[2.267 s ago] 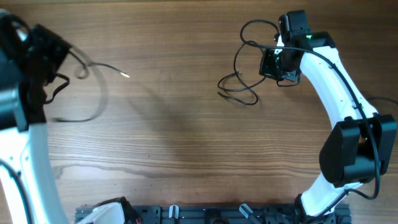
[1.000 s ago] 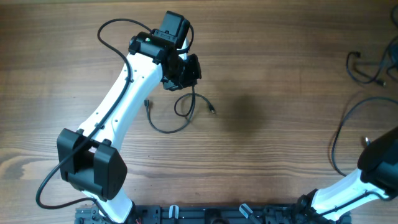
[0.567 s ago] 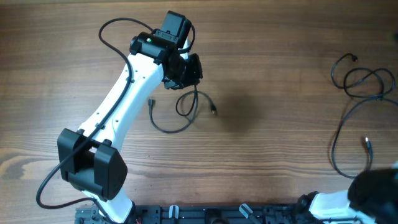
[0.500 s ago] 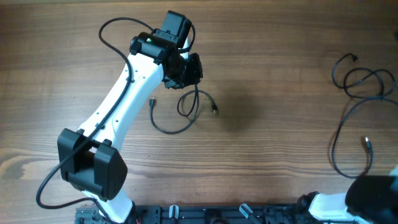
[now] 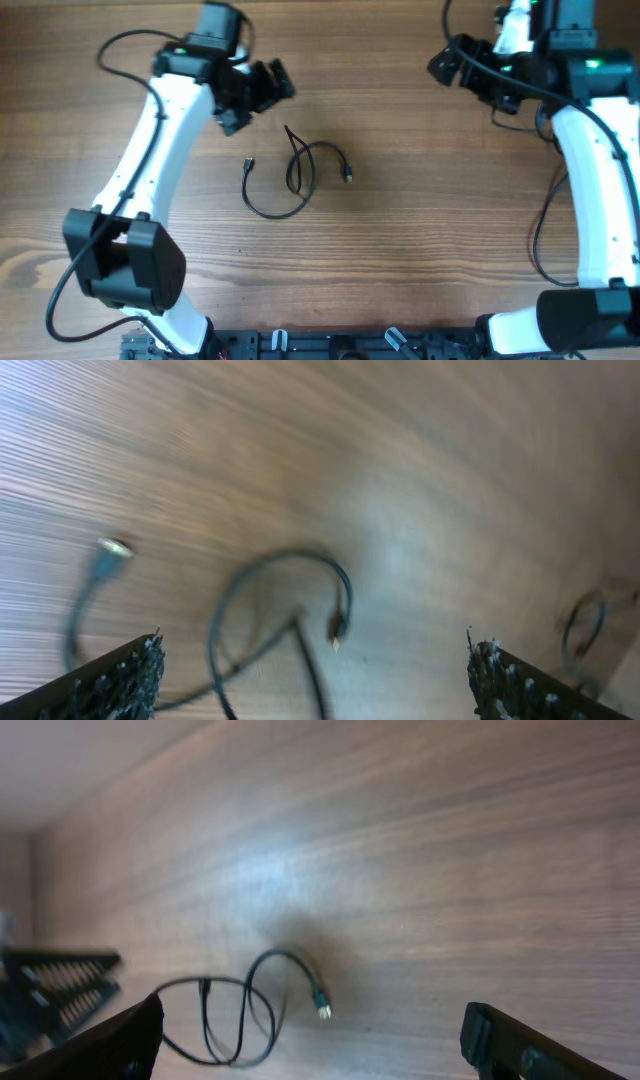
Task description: Untangle cables
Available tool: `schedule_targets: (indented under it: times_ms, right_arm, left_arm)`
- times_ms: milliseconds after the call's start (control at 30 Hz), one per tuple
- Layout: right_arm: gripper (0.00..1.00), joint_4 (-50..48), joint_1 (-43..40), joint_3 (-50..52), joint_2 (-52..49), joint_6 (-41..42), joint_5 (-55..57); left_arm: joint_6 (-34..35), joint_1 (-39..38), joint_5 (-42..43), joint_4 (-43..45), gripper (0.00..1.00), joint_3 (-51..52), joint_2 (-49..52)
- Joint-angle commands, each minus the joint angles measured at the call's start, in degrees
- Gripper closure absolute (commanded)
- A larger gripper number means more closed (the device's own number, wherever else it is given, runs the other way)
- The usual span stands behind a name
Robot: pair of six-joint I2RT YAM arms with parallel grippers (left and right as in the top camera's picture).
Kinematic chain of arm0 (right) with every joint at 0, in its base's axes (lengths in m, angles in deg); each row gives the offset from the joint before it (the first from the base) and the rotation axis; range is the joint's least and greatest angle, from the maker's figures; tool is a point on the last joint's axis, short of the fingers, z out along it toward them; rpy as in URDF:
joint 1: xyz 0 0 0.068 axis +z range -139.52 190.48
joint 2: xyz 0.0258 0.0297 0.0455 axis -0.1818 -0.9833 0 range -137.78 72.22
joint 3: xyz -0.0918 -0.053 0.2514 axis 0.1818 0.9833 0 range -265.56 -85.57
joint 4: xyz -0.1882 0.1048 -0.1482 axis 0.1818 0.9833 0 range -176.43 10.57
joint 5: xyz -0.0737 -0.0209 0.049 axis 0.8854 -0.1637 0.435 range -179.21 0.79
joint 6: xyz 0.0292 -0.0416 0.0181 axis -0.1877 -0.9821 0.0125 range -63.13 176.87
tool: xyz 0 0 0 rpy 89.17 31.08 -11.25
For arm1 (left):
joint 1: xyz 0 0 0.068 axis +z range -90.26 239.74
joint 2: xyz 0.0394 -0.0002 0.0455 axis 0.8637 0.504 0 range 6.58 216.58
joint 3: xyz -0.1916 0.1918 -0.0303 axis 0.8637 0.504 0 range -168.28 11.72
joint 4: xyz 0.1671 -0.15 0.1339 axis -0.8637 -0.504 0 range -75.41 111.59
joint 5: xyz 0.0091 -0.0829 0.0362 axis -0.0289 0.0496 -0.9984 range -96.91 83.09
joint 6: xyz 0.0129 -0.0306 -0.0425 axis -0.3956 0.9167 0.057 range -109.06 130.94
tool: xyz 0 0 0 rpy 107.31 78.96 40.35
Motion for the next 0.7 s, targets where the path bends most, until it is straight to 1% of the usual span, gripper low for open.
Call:
schedule_targets:
  times_ms: [0, 133, 233, 333, 400, 533, 600, 667]
  right_arm:
    - [0.03, -0.02, 4.61, 0.7, -3.37, 0.24, 1.38]
    - [0.04, -0.59, 13.07, 0.7, -7.13, -0.15, 1.38]
    - [0.06, -2.05, 19.65, 0.7, -10.62, -0.15, 1.38]
    - [0.06, -6.21, 26.4, 0.7, -15.65, -0.07, 1.38]
    - [0.06, -8.39, 29.11, 0.7, -18.18, -1.7, 1.57]
    - [0.06, -9.49, 33.0, 0.72, -23.23, -1.25, 8.46]
    - [0.07, -9.77, 34.1, 0.72, -25.77, -1.07, 8.85]
    - [0.12, -10.16, 35.47, 0.72, -28.87, 1.81, 8.9]
  left_arm:
    - [1.64, 6.47, 0.72, 0.0, 0.0, -0.09, -4.66]
    - [1.88, 14.88, 1.9, -0.52, 0.0, -0.07, -6.43]
    - [1.86, 18.8, 2.23, -2.43, 0.0, 0.24, -6.16]
    - [1.36, 19.85, 1.9, -3.93, 0.0, 0.44, -6.14]
    - [1.22, 19.85, 1.7, -4.22, 0.0, 0.44, -6.14]
    - [1.25, 19.85, 1.73, -4.17, 0.0, 0.44, -6.14]
    - [1.22, 19.85, 1.73, -4.17, 0.0, 0.44, -6.14]
    - [1.2, 19.85, 1.51, -4.2, 0.0, 0.44, -6.14]
